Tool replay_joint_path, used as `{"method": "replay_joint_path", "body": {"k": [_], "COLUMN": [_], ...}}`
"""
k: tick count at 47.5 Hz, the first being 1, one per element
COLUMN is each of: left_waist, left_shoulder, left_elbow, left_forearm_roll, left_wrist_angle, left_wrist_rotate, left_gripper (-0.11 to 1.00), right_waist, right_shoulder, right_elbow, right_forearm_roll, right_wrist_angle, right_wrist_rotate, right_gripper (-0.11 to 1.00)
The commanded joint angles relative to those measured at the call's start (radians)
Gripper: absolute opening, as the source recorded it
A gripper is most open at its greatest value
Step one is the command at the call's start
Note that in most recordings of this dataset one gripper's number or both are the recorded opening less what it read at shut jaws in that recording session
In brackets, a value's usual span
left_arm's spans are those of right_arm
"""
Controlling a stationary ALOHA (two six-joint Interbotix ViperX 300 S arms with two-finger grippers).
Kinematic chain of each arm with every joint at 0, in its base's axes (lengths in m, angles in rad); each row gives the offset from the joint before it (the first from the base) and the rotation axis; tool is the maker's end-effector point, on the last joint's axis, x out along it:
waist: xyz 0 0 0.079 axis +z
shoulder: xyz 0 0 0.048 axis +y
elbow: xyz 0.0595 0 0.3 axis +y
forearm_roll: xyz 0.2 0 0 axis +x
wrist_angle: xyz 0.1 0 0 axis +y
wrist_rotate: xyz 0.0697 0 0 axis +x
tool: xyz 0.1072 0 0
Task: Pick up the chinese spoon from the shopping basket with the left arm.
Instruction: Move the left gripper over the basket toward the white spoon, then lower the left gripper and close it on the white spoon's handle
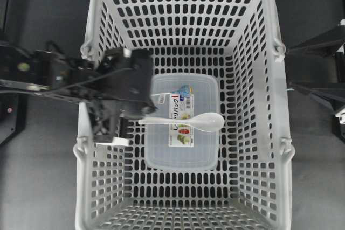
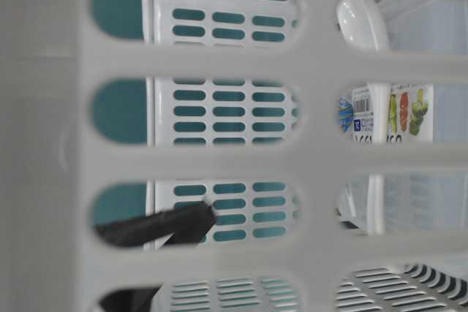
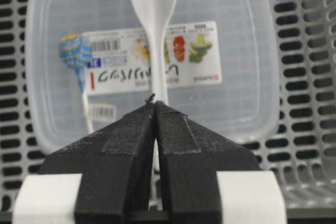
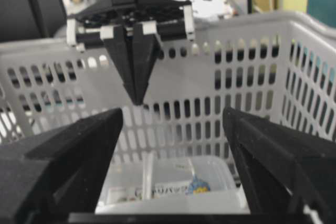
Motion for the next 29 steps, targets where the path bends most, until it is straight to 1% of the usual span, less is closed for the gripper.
{"method": "replay_joint_path", "body": {"k": [1, 4, 6, 9, 15, 18, 19, 21, 22, 29], "left_waist": [-0.002, -0.002, -0.005, -0.009, -0.014, -0.014, -0.015, -0.015, -0.015, -0.015], "left_shoulder": [0.026, 0.048, 0.066, 0.089, 0.152, 0.192, 0.206, 0.235, 0.247, 0.321], "left_elbow": [-0.044, -0.055, -0.066, -0.08, -0.117, -0.14, -0.147, -0.164, -0.173, -0.224], "left_forearm_roll": [0.005, 0.005, 0.005, 0.003, 0.003, 0.005, 0.003, 0.003, 0.005, 0.003], "left_wrist_angle": [-0.002, 0.005, 0.011, 0.026, 0.071, 0.087, 0.089, 0.092, 0.094, 0.094], "left_wrist_rotate": [-0.003, -0.005, -0.008, -0.006, -0.008, -0.008, -0.008, -0.008, -0.008, -0.008], "left_gripper": [0.01, 0.03, 0.11, 0.27, 0.64, 0.8, 0.84, 0.89, 0.9, 0.86], "right_waist": [-0.002, -0.002, -0.003, -0.003, -0.002, -0.002, -0.003, -0.002, -0.002, -0.003], "right_shoulder": [0.005, 0.005, 0.005, 0.005, 0.005, 0.005, 0.005, 0.005, 0.005, 0.005], "right_elbow": [-0.012, -0.012, -0.012, -0.012, -0.012, -0.012, -0.012, -0.012, -0.012, -0.012], "right_forearm_roll": [0.0, 0.0, 0.0, 0.0, 0.0, 0.0, 0.0, 0.0, 0.002, 0.0], "right_wrist_angle": [0.002, 0.003, 0.006, 0.006, 0.005, 0.003, 0.003, 0.003, 0.003, 0.003], "right_wrist_rotate": [-0.003, -0.003, -0.003, -0.003, -0.005, -0.006, -0.006, -0.005, -0.006, -0.005], "right_gripper": [0.74, 0.74, 0.74, 0.74, 0.73, 0.73, 0.73, 0.73, 0.73, 0.73]}}
